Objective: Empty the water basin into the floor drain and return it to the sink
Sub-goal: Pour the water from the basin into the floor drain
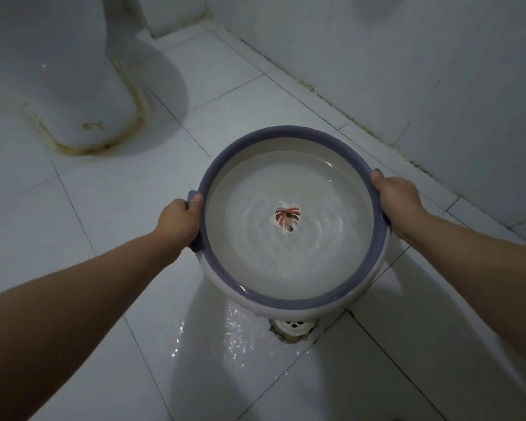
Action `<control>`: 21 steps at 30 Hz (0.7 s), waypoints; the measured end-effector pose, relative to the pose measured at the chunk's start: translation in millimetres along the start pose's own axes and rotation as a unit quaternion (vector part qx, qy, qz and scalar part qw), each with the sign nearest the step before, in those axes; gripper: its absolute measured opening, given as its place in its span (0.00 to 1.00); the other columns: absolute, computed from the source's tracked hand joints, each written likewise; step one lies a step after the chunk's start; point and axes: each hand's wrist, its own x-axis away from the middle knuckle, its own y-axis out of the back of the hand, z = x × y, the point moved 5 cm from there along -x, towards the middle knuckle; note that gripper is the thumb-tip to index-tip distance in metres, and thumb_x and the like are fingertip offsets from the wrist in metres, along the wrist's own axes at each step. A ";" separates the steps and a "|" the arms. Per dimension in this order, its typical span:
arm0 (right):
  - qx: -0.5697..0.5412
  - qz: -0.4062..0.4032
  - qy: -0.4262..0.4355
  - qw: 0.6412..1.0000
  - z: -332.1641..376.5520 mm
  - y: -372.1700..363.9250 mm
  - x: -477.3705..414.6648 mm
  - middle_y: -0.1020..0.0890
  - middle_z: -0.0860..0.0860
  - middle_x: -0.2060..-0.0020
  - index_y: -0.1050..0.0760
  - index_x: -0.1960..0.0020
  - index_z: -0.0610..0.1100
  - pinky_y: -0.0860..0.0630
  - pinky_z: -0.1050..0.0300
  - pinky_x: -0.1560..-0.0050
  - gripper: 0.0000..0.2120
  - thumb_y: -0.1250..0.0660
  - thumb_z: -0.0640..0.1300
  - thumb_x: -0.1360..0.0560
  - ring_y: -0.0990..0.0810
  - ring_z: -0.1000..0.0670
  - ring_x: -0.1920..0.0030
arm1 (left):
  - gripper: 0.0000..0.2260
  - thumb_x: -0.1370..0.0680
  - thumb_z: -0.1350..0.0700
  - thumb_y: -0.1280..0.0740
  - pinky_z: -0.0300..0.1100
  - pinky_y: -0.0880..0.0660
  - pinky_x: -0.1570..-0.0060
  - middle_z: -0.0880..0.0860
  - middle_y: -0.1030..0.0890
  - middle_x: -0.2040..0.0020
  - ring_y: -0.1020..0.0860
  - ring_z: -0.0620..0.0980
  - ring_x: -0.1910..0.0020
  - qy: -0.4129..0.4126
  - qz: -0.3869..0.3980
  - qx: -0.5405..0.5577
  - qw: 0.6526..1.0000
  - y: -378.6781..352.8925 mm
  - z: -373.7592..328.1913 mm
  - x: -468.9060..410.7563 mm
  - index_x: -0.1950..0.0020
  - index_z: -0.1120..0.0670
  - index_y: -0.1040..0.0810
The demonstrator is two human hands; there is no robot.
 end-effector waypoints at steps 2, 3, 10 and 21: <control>-0.003 0.000 0.000 1.000 0.5 0.5 0.6 0.29 0.46 0.72 0.31 0.65 0.40 0.36 0.57 0.73 0.20 0.41 0.55 0.24 0.30 0.48 0.72 | 0.24 0.20 0.45 0.50 0.48 0.31 0.60 0.60 0.25 0.57 0.26 0.57 0.59 -0.001 -0.002 -0.003 1.000 0.4 -0.6 0.3 0.46 0.66 0.27; -0.005 0.000 0.000 1.000 0.7 0.7 1.0 0.29 0.46 0.72 0.31 0.65 0.40 0.36 0.57 0.73 0.20 0.41 0.55 0.24 0.30 0.48 0.72 | 0.24 0.20 0.45 0.50 0.48 0.31 0.60 0.60 0.25 0.57 0.27 0.57 0.59 -0.001 -0.004 -0.004 1.000 0.9 -0.8 0.4 0.46 0.66 0.27; -0.020 0.002 0.008 1.000 2.1 1.9 3.0 0.28 0.47 0.72 0.31 0.65 0.41 0.35 0.58 0.73 0.18 0.41 0.54 0.24 0.29 0.49 0.72 | 0.24 0.19 0.46 0.50 0.49 0.29 0.58 0.61 0.25 0.54 0.26 0.59 0.57 -0.003 -0.001 -0.006 1.000 0.9 -1.8 1.3 0.45 0.66 0.27; -0.028 0.000 -0.002 1.000 0.6 4.4 1.1 0.28 0.47 0.72 0.30 0.64 0.41 0.35 0.58 0.73 0.18 0.41 0.55 0.25 0.29 0.48 0.72 | 0.25 0.20 0.45 0.50 0.48 0.31 0.58 0.61 0.25 0.54 0.27 0.58 0.57 -0.002 -0.011 -0.006 1.000 -0.1 -3.4 2.9 0.43 0.66 0.27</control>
